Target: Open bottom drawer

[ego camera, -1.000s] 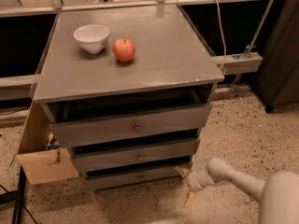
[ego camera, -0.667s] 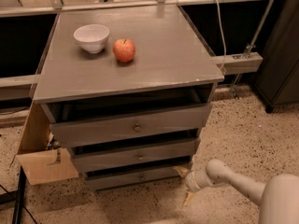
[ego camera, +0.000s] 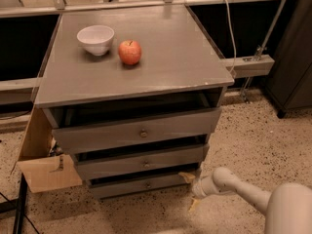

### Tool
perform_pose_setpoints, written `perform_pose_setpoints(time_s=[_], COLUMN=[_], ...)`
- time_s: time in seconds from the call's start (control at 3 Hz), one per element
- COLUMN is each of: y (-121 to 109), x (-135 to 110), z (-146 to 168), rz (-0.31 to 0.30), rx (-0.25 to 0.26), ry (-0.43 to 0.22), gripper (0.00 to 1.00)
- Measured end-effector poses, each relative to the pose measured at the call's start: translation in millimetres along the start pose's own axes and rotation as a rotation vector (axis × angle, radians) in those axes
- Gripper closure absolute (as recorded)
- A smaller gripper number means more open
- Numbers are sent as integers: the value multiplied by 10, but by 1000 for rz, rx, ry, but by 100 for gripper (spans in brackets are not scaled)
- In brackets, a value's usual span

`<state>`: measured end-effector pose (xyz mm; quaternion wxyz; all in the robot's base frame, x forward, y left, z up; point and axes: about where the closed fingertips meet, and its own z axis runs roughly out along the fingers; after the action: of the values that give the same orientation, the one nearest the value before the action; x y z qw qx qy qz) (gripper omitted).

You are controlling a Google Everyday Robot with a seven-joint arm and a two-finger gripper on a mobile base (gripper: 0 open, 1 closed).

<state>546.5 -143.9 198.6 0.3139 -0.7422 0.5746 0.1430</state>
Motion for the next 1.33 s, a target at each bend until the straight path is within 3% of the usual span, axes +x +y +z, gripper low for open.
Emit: perform_pose_setpoints(time_s=[0.67,1.33], y=[-192,-476], x=[184,186], z=[251,348], rz=[15,-9], rx=[2,23], ry=[28,36], gripper=[0,0])
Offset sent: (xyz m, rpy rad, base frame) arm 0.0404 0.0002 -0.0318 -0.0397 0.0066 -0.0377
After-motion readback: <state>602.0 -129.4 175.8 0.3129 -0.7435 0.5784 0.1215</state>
